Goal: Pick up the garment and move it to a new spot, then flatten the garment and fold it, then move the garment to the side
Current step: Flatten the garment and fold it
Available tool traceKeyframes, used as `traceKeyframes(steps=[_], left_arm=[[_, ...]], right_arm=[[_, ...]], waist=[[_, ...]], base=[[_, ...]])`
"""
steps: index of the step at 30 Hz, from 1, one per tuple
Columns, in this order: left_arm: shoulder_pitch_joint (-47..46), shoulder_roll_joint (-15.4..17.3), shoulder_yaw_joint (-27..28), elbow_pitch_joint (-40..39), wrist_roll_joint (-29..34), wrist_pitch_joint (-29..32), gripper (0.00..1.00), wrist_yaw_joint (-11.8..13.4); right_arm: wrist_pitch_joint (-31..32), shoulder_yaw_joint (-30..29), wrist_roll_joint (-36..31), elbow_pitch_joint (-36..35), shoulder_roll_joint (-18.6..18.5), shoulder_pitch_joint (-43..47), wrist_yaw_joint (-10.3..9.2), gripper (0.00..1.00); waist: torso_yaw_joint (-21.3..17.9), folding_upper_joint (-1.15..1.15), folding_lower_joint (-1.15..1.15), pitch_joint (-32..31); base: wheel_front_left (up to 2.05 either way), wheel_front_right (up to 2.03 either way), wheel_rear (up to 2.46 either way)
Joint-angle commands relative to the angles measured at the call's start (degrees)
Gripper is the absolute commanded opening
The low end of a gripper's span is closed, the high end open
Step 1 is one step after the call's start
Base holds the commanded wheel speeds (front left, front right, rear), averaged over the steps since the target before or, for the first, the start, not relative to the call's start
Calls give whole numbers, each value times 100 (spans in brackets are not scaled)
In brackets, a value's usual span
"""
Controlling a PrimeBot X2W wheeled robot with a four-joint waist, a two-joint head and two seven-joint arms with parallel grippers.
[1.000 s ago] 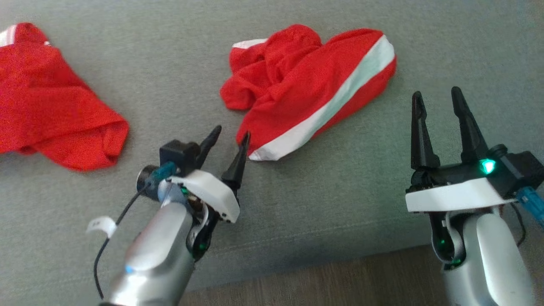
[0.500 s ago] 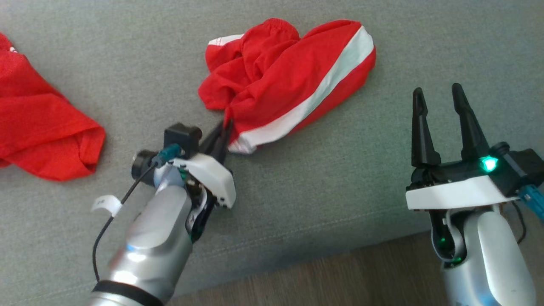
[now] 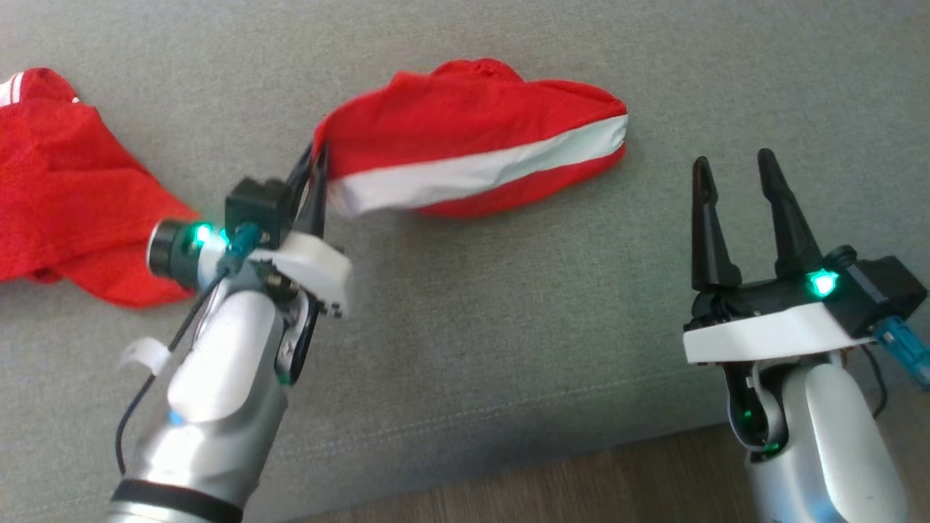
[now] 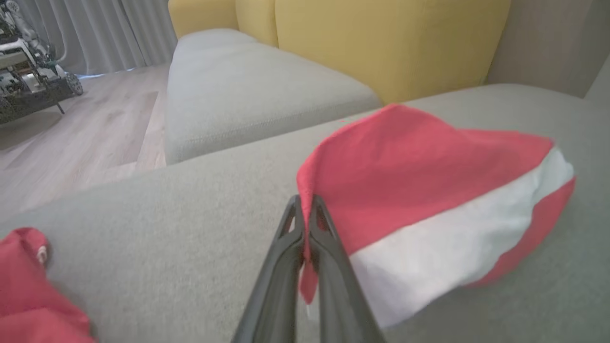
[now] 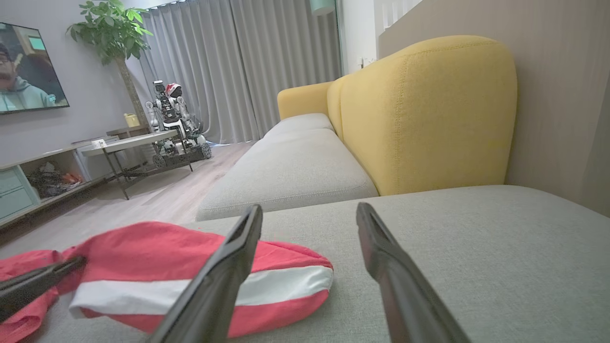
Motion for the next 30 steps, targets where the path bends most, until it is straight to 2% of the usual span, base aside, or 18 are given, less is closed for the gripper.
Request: traceKeyframes(steps=[1, 7, 9, 10, 11, 16, 20, 27, 30], left_arm=[[-65, 154, 210, 67, 59, -33, 0, 50], [-193, 202, 325, 1015, 151, -33, 0, 363], [-233, 170, 358, 1168, 130, -33, 0, 374], [-245, 140, 371, 1194, 109, -33, 70, 349], [-256, 114, 382, 1188, 96, -33, 100, 329], [-198, 15, 497, 914, 46, -33, 100, 284], [27, -59, 671, 334, -14, -33, 100, 240], [794, -236, 1057, -714, -312, -33, 100, -70], [1054, -279, 1216, -1051, -398, -33, 100, -88]], right_arm=[[-36, 174, 30, -157, 21, -94, 41, 100], [-36, 245, 37, -155, 21, -98, 41, 100], [-36, 237, 37, -165, 21, -100, 41, 100], [-36, 222, 33, -165, 21, -99, 41, 100], [-36, 202, 26, -163, 21, -97, 41, 100], [-36, 98, -17, -139, 21, -79, 41, 100], [-36, 58, -48, -109, 21, -58, 41, 100], [-36, 28, -125, -58, 21, 57, 41, 100], [-36, 38, -139, -51, 21, 90, 41, 100]], waist=[[9, 0, 0, 0], [0, 0, 0, 64], [12, 0, 0, 91], [25, 0, 0, 101], [42, 0, 0, 109], [174, 0, 0, 68], [334, 0, 0, -37], [657, 0, 0, -296], [711, 0, 0, -358]], base=[[0, 0, 0], [0, 0, 0], [0, 0, 0], [0, 0, 0], [0, 0, 0], [0, 0, 0], [0, 0, 0], [0, 0, 0], [0, 0, 0]])
